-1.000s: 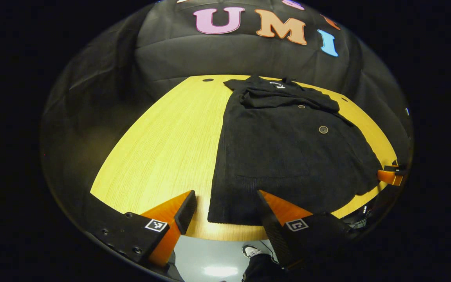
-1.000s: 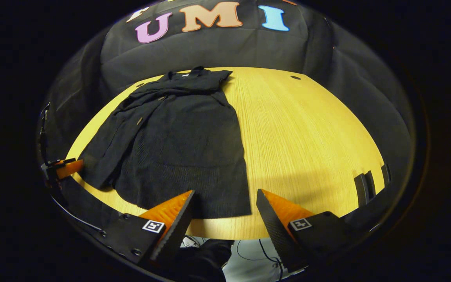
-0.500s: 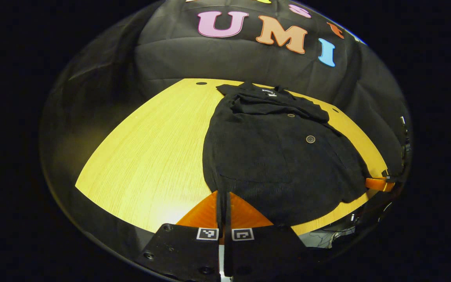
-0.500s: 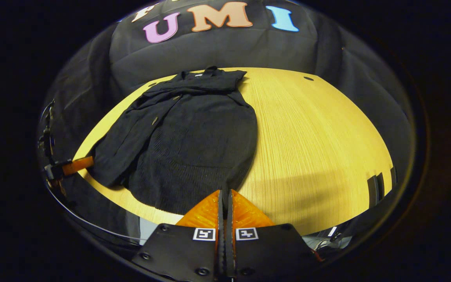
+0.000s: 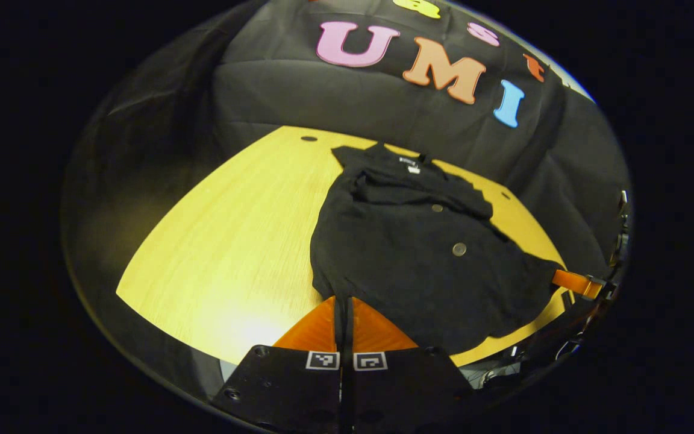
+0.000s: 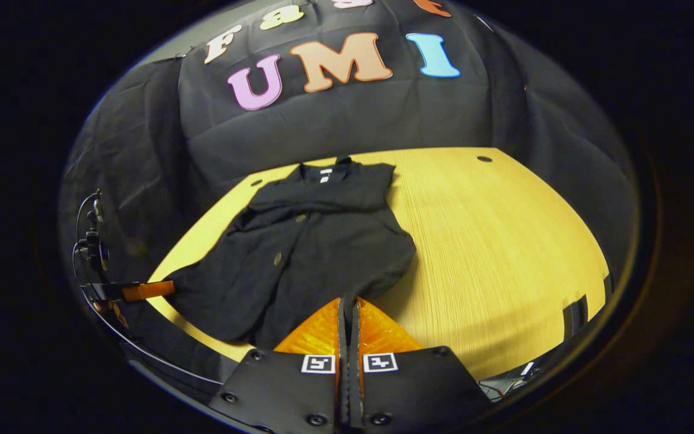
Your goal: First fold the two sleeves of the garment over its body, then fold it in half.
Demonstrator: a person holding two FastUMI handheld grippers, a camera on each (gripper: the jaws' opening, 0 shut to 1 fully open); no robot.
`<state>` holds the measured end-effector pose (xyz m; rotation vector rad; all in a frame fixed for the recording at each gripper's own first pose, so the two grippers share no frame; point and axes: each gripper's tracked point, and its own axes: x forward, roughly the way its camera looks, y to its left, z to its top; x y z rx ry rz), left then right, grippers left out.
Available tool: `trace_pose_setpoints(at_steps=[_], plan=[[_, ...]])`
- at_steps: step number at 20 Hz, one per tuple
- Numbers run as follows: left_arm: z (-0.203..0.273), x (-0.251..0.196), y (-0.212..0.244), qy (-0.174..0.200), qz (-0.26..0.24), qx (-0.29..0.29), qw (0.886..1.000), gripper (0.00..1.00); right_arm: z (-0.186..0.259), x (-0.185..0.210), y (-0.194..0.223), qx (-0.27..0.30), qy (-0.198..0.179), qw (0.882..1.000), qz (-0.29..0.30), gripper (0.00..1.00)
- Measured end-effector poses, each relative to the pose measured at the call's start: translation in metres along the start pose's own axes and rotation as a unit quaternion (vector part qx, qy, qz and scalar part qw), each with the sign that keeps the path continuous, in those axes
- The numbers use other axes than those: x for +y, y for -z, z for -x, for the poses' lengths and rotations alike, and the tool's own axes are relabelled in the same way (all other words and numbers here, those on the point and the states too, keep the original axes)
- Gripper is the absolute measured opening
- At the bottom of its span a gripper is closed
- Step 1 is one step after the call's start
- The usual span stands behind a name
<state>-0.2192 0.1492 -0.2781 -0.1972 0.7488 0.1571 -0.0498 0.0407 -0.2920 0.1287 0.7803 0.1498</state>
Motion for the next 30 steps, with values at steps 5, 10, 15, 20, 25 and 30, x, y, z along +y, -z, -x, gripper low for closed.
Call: trace_pose_setpoints(at_steps=[5, 10, 15, 20, 25, 30], plan=[[0.003, -0.011, -0.067, 0.008, -0.013, -0.05, 0.999, 0.0, 0.01, 0.01, -0.065, -0.073, -0.022, 0.997, -0.015, 0.03], [-0.008, -0.019, -0.13, 0.004, -0.018, -0.091, 0.996, 0.0, 0.01, 0.025, -0.13, -0.114, -0.044, 0.992, 0.015, 0.02], [-0.029, -0.029, -0.184, 0.01, -0.025, -0.116, 0.993, 0.0, -0.012, 0.031, -0.176, -0.129, -0.057, 0.99, 0.015, 0.02], [-0.064, -0.024, -0.226, 0.001, -0.038, -0.124, 0.992, 0.0, -0.039, 0.024, -0.227, -0.142, -0.057, 0.988, 0.008, 0.02], [-0.108, -0.023, -0.272, -0.004, -0.037, -0.142, 0.989, 0.0, -0.074, 0.009, -0.27, -0.145, -0.052, 0.988, 0.007, 0.02], [-0.161, -0.025, -0.299, -0.005, -0.043, -0.136, 0.99, 0.0, -0.118, -0.003, -0.299, -0.135, -0.053, 0.989, -0.001, 0.02]])
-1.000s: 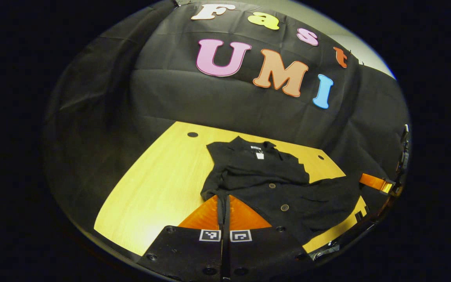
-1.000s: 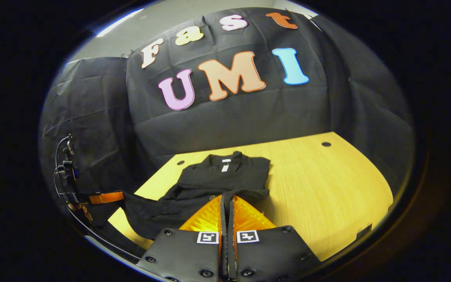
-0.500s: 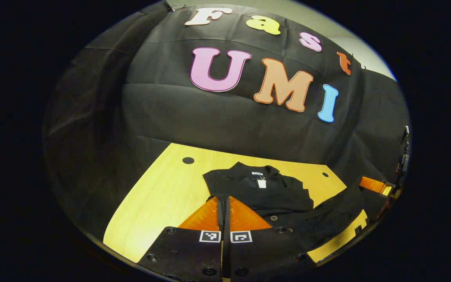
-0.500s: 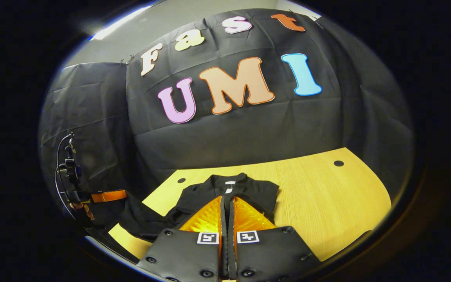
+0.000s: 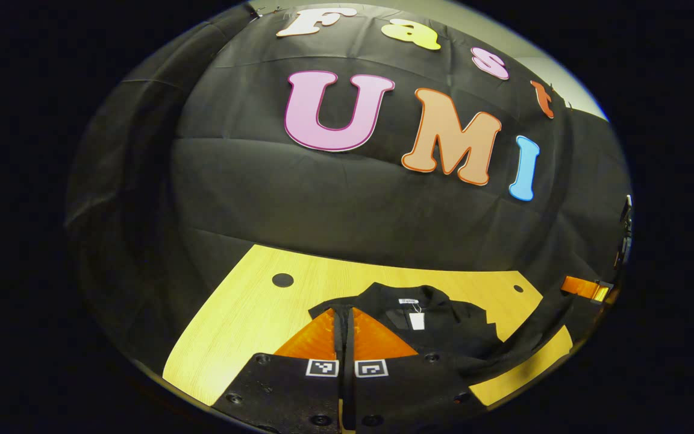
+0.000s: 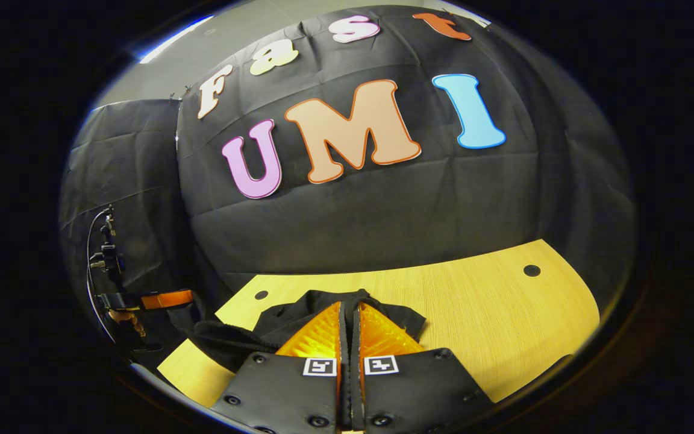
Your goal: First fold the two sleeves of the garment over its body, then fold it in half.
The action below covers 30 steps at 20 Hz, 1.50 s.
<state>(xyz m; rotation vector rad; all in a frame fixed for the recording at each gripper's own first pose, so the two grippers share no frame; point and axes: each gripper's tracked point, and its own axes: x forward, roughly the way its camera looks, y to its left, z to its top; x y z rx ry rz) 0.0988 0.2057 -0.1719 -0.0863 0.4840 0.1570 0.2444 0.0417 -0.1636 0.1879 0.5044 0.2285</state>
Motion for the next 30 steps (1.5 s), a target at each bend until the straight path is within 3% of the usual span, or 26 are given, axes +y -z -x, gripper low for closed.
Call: trace_pose_setpoints(at_steps=[8, 13, 16, 17, 19, 20, 21, 23, 24, 28, 30], plan=[[-0.08, 0.007, -0.012, -0.021, 0.004, 0.003, 1.0, 0.0, -0.07, -0.042, -0.02, 0.005, 0.016, 1.0, -0.011, 0.02], [-0.121, 0.004, -0.007, -0.028, -0.018, 0.022, 0.999, 0.0, -0.111, -0.064, -0.02, 0.021, 0.021, 0.999, -0.022, 0.02], [-0.13, 0.014, -0.003, -0.065, -0.035, 0.023, 0.997, 0.0, -0.132, -0.072, -0.017, 0.035, 0.041, 0.998, -0.034, 0.02], [-0.133, 0.02, -0.006, -0.081, -0.03, 0.013, 0.996, 0.04, -0.132, -0.076, -0.016, 0.037, 0.058, 0.997, -0.037, 0.09], [-0.129, 0.023, -0.027, -0.094, -0.019, -0.021, 0.995, 1.0, -0.131, -0.084, -0.028, 0.009, 0.078, 0.997, -0.028, 0.66], [-0.119, 0.022, -0.037, -0.096, -0.017, -0.04, 0.994, 0.98, -0.128, -0.085, -0.038, -0.009, 0.084, 0.996, -0.018, 0.95], [-0.116, 0.022, -0.046, -0.098, -0.02, -0.053, 0.994, 0.95, -0.121, -0.084, -0.045, -0.021, 0.089, 0.996, -0.008, 0.97], [-0.098, 0.023, -0.06, -0.105, -0.029, -0.07, 0.992, 0.93, -0.11, -0.079, -0.053, -0.032, 0.091, 0.995, 0.002, 0.92], [-0.086, 0.021, -0.066, -0.107, -0.033, -0.072, 0.991, 0.94, -0.101, -0.073, -0.055, -0.036, 0.09, 0.995, 0.007, 0.97], [-0.023, 0.007, -0.099, -0.096, -0.053, -0.137, 0.985, 0.94, -0.041, -0.04, -0.066, -0.08, 0.094, 0.991, 0.045, 1.0], [0.016, 0.002, -0.102, -0.091, -0.066, -0.152, 0.982, 0.93, -0.004, -0.023, -0.064, -0.103, 0.102, 0.987, 0.065, 0.92]])
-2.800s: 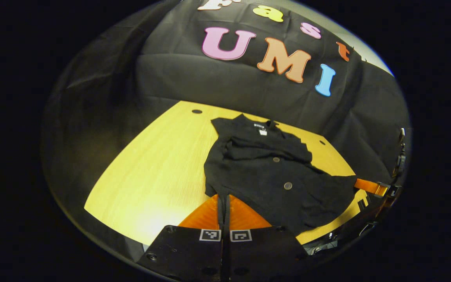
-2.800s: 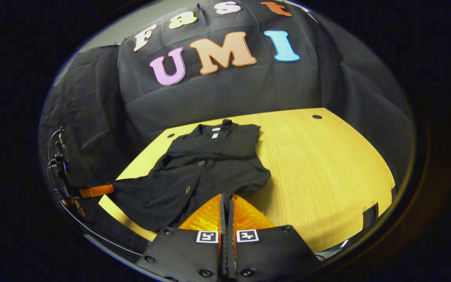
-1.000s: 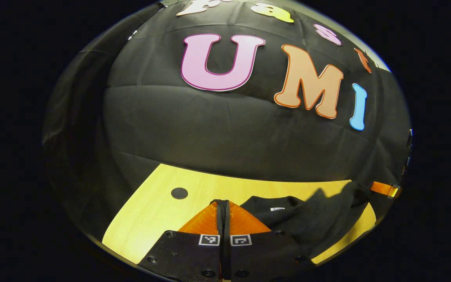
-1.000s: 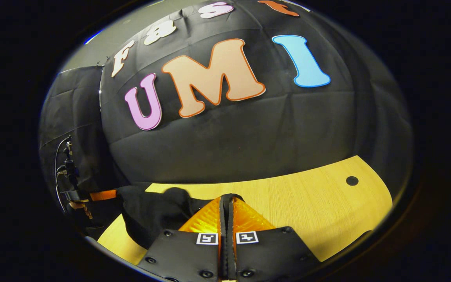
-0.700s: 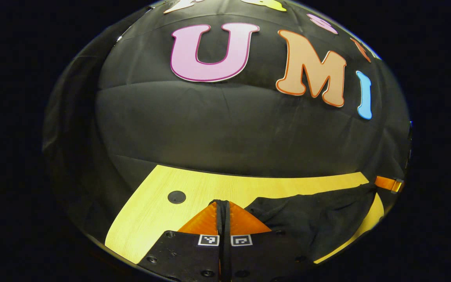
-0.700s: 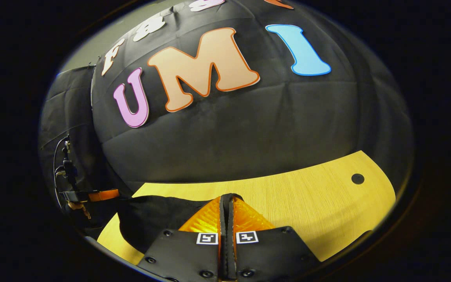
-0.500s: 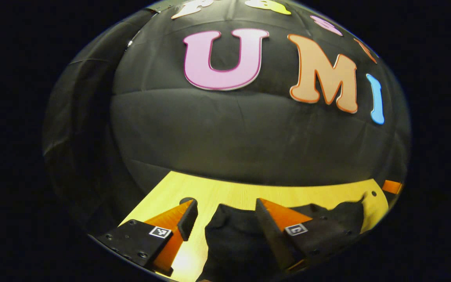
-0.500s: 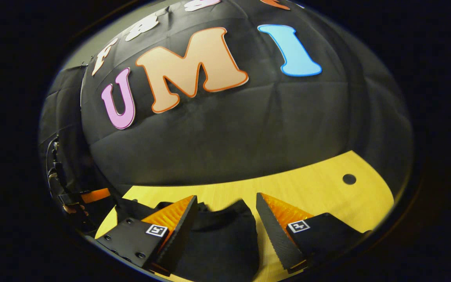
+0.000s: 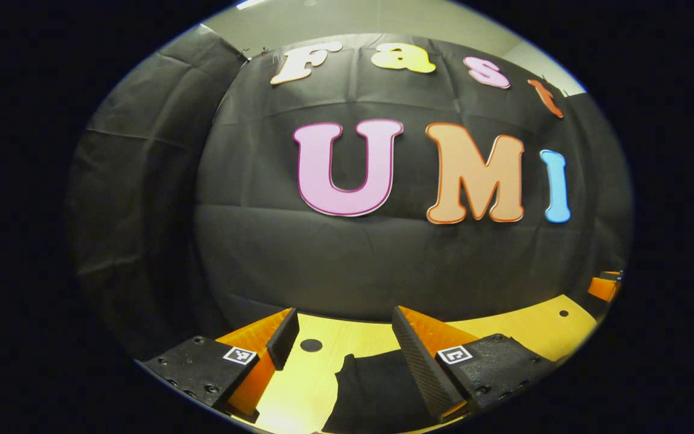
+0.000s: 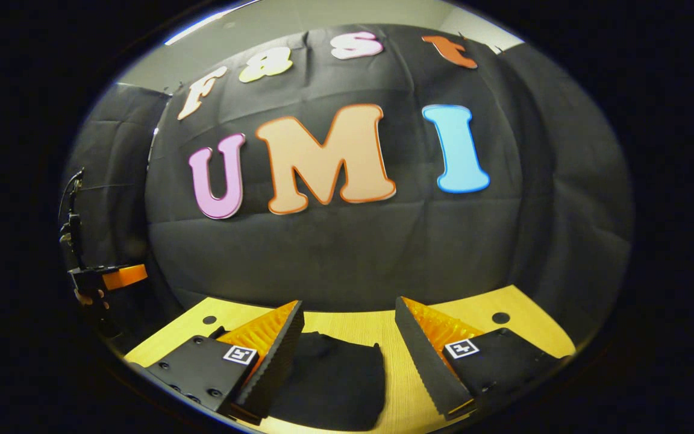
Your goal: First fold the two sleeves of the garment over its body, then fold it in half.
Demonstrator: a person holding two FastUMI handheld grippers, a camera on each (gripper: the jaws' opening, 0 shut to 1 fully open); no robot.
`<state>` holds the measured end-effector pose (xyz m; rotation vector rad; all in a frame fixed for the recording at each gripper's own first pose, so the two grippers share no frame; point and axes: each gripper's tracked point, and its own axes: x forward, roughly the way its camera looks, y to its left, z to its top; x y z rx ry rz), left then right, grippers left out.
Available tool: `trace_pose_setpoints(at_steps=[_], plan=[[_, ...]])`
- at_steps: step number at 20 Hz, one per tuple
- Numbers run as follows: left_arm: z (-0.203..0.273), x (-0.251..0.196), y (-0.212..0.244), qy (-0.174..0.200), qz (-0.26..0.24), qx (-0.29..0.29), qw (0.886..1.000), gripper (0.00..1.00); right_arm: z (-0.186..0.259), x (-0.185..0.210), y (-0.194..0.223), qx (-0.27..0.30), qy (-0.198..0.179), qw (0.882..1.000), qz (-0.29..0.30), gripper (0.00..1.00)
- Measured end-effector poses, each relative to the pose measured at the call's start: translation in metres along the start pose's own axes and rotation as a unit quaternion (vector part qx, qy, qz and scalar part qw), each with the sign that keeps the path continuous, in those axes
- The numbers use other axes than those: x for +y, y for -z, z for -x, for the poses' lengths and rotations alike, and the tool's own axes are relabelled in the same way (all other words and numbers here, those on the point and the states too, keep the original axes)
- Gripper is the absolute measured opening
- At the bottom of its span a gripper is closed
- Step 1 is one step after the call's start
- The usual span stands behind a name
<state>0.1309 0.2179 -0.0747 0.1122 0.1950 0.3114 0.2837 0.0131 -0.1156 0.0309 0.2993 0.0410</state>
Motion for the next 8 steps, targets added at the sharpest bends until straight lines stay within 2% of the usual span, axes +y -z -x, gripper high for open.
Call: trace_pose_setpoints(at_steps=[1, 5, 8], plan=[[0.018, 0.003, -0.003, 0.001, -0.006, -0.006, 1.0, 0.93, 0.021, 0.004, -0.003, -0.011, 0.004, 1.0, 0.008, 0.97], [0.091, 0.02, -0.012, -0.004, -0.004, -0.024, 1.0, 0.93, 0.093, 0.023, -0.005, -0.039, 0.008, 0.999, 0.031, 0.92], [0.147, 0.029, -0.017, -0.005, -0.014, -0.038, 0.999, 0.93, 0.146, 0.035, -0.006, -0.057, 0.008, 0.998, 0.019, 1.0]])
